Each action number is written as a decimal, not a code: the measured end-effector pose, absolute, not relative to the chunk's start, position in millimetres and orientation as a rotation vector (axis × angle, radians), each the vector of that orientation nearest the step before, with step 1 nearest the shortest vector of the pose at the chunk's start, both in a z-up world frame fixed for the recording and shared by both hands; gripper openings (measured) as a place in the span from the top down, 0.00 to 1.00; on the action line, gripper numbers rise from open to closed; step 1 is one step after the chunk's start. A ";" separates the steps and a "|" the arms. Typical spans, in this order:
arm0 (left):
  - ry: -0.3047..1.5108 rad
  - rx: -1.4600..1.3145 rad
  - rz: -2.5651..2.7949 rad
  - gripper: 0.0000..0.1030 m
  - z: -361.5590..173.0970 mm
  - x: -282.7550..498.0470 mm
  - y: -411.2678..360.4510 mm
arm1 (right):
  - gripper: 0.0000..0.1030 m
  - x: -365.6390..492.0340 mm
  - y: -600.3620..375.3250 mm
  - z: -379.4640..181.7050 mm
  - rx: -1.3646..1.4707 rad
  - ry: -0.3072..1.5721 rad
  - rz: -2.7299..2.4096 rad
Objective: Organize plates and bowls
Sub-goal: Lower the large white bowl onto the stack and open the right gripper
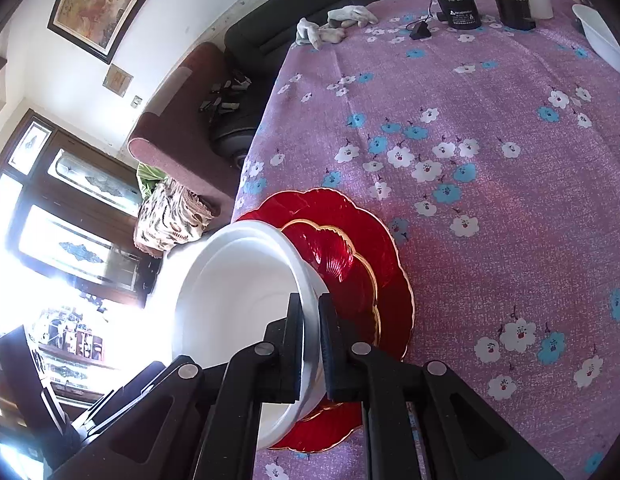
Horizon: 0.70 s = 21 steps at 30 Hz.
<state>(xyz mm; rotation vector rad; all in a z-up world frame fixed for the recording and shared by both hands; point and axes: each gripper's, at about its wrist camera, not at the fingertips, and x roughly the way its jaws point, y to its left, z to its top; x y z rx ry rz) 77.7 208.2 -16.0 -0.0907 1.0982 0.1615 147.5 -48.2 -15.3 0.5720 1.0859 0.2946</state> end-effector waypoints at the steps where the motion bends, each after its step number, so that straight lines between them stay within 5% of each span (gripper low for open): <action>1: 1.094 -0.097 0.159 0.48 -14.1 76.8 208.9 | 0.90 146.9 -48.9 -13.0 0.565 1.080 0.295; 21: 0.878 -0.042 0.282 0.47 39.3 39.1 200.0 | 0.90 127.0 -90.8 8.2 0.592 0.981 0.297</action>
